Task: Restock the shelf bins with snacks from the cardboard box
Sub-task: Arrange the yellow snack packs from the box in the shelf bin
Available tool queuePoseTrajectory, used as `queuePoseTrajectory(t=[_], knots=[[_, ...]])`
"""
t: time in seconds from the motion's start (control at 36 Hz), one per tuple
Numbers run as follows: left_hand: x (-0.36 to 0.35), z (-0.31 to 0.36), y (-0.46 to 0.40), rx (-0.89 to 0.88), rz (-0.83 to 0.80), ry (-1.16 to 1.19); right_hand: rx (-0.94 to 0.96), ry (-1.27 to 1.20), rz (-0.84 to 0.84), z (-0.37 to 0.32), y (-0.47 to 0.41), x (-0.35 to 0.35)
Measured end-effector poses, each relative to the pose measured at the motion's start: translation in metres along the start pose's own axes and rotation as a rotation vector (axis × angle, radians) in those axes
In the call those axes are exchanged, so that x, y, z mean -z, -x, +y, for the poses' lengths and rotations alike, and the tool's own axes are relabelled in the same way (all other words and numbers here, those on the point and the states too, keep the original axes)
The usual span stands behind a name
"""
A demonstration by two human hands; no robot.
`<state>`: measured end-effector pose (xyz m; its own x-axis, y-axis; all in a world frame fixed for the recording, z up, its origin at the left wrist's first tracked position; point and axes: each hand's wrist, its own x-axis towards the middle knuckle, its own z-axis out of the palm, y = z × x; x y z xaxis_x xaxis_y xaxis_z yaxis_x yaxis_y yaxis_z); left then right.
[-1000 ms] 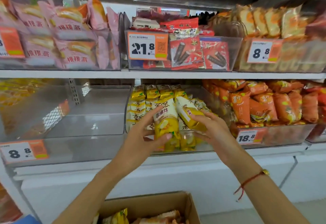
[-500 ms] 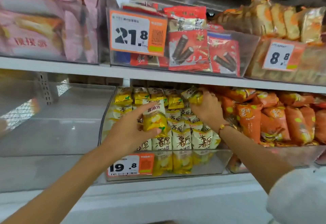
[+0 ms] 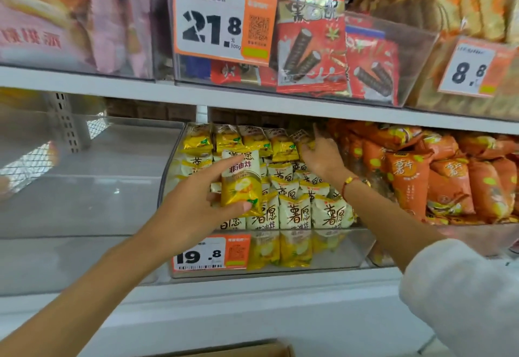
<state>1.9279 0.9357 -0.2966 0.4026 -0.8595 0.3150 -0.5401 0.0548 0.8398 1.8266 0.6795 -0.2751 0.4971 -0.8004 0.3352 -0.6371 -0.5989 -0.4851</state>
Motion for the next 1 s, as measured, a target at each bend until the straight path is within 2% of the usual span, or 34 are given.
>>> queuePoseTrajectory(t=[0.08,0.14,0.22,0.28,0.36,0.42,0.44,0.5,0.56,0.61,0.72,0.78,0.86,0.89,1.0], knots=[[0.006,0.005,0.013,0.014,0.036,-0.025,0.170,0.302,0.156,-0.001,0.024,-0.003],[0.011,0.008,0.019,0.020,0.054,-0.045,0.202,0.381,0.089,0.001,0.030,-0.005],[0.016,0.013,0.024,0.023,0.060,-0.044,0.038,0.350,-0.206,0.005,0.026,0.002],[0.018,0.016,0.025,0.023,0.061,-0.065,-0.011,0.366,-0.298,0.003,0.022,0.011],[0.021,0.017,0.026,0.015,0.067,-0.079,0.028,0.375,-0.208,-0.012,0.019,0.019],[0.023,0.018,0.026,0.011,0.075,-0.083,0.128,0.348,-0.074,-0.030,0.023,0.012],[0.024,0.018,0.027,0.009,0.081,-0.087,0.186,0.337,-0.064,-0.040,0.026,0.005],[0.027,0.018,0.028,0.009,0.087,-0.081,0.240,0.333,-0.206,-0.054,0.032,-0.013],[0.031,0.017,0.031,0.023,0.090,-0.060,0.205,0.365,-0.350,-0.057,0.036,-0.026],[0.038,0.016,0.035,0.038,0.096,-0.054,0.194,0.401,-0.306,-0.060,0.040,-0.028],[0.054,0.012,0.047,0.058,0.111,-0.073,0.309,0.358,-0.062,-0.089,0.050,-0.028],[0.061,0.009,0.052,0.071,0.126,-0.084,0.368,0.301,-0.151,-0.105,0.052,-0.035],[0.068,0.006,0.054,0.081,0.118,-0.134,0.328,0.290,-0.383,-0.115,0.050,-0.040],[0.069,0.007,0.053,0.082,0.112,-0.153,0.314,0.275,-0.390,-0.115,0.049,-0.039],[0.068,0.013,0.035,0.057,0.074,-0.359,0.369,0.242,-0.244,-0.107,0.061,-0.025]])
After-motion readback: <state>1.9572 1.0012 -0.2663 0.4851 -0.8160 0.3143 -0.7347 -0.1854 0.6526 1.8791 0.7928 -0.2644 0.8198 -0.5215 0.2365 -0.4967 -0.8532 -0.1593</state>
